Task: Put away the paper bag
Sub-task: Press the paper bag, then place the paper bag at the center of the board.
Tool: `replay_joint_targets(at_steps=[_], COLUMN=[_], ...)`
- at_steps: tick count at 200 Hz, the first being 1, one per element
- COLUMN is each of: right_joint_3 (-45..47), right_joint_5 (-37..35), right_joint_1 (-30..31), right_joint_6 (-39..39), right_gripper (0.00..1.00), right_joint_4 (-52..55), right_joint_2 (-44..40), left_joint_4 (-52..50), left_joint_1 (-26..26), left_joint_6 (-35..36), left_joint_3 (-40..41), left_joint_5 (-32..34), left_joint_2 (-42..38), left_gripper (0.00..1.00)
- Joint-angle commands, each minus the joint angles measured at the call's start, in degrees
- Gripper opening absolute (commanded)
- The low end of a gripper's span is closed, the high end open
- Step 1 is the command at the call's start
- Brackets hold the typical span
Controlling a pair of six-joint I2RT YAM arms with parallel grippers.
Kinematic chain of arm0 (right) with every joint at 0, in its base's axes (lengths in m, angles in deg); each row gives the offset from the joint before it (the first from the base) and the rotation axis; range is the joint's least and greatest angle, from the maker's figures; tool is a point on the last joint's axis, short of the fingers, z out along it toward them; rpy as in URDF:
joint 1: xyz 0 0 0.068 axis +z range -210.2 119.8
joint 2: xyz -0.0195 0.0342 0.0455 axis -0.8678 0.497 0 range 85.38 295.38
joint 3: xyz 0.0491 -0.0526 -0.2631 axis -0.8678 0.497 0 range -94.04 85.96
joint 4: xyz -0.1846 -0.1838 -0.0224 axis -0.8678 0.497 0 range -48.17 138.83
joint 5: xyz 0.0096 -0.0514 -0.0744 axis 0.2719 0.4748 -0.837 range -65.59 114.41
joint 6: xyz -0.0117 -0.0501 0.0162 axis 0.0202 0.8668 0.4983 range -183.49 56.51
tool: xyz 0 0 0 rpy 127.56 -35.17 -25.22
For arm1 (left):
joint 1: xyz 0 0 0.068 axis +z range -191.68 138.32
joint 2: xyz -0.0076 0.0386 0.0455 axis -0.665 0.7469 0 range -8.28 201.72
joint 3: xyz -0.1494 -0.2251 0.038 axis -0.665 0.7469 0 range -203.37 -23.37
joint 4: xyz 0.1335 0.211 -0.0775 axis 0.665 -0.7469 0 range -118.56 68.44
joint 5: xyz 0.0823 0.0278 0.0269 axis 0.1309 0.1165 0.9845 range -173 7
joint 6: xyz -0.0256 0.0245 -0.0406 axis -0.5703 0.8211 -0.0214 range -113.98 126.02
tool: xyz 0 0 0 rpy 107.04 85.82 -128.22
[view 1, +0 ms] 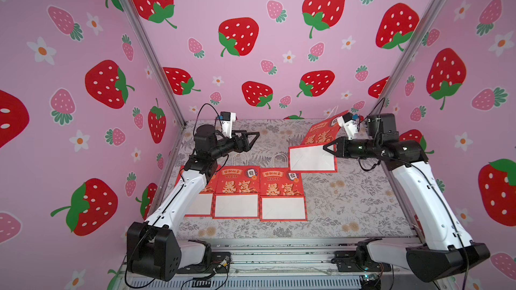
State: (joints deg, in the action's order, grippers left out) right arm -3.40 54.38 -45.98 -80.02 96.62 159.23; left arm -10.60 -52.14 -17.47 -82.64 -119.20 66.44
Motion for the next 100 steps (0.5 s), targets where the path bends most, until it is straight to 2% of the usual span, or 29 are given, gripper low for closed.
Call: replay_joint_targets(at_steps=[1, 65, 100], right_joint_3=[-2.4, -7.1, -8.2], right_joint_5=[-7.1, -20.7, -26.6], right_joint_1=[-0.1, -0.1, -0.2], right_joint_6=[4.1, 6.0, 5.8], right_gripper=[0.00, 0.00, 0.00], right_joint_4=[9.1, 19.5, 24.5], right_joint_2=[2.2, 4.0, 4.2], left_joint_4=[-3.2, -2.0, -3.6], left_joint_1=[0.6, 1.0, 0.9], left_joint_6=[4.2, 4.5, 6.4], left_joint_3=[1.5, 1.9, 1.5], left_joint_5=[6.0, 6.7, 8.3], left_joint_2=[1.1, 6.2, 7.1], left_gripper=[0.91, 0.91, 0.97])
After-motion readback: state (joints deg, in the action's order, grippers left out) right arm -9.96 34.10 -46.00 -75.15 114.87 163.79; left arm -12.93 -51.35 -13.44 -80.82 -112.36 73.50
